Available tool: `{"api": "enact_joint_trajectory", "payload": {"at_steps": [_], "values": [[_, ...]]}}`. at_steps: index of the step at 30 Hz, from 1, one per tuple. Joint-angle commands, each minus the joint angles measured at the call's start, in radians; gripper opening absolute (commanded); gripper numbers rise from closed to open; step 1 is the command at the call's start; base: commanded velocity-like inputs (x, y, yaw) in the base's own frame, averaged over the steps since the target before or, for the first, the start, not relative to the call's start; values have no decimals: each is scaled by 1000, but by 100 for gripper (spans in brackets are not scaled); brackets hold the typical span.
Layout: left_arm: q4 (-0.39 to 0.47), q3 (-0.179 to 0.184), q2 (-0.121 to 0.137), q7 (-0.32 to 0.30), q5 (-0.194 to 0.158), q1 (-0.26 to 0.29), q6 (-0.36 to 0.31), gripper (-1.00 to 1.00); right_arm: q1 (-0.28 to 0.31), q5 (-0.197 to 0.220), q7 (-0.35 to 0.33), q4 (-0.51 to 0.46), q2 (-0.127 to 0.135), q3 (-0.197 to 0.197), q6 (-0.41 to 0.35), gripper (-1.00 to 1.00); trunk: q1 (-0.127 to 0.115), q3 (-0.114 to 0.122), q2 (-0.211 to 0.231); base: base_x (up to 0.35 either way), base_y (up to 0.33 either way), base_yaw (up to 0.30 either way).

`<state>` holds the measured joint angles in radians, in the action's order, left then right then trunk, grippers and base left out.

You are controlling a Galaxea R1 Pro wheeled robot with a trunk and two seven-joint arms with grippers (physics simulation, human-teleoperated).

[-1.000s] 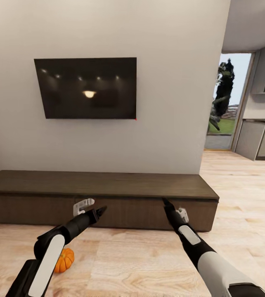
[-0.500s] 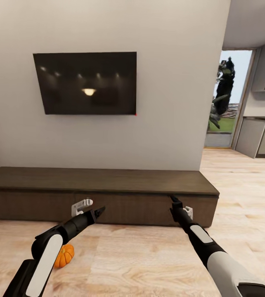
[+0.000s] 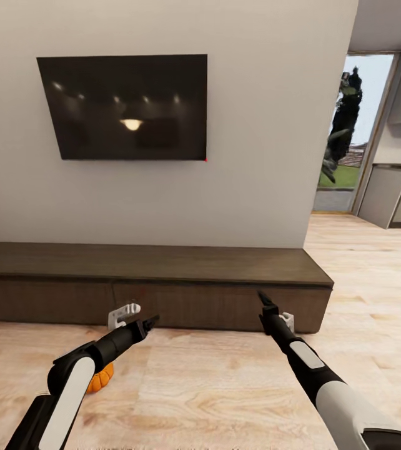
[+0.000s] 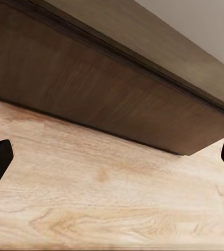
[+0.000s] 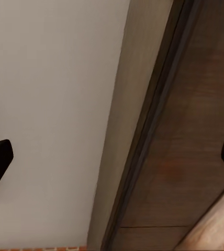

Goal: Place each of the two pumpkins and all three candles from the living room inside a cabinet in the living room (use any cabinet), then make sure every cabinet is closed, and position the cauldron so it is next to a table in the living room.

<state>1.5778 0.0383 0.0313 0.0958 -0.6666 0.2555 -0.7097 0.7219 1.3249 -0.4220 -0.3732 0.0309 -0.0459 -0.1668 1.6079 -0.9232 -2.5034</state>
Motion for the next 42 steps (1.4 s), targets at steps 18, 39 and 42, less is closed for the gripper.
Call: {"api": "enact_joint_trajectory", "payload": {"at_steps": [18,39,42], "values": [[5,2,1,10,-10,-5,-2,100,1,8,-2,-1,2,-6,-8,100,8,-71,-5,0,0,0],[5,2,1,9,-11,-5,-4,100,1,8,-1,-1,6,-6,-7,100,15,-129,-8,0,0,0],[4,2,2,9,-12,-5,-5,100,1,8,-2,-1,6,-6,-7,100,15,-129,-8,0,0,0]]}}
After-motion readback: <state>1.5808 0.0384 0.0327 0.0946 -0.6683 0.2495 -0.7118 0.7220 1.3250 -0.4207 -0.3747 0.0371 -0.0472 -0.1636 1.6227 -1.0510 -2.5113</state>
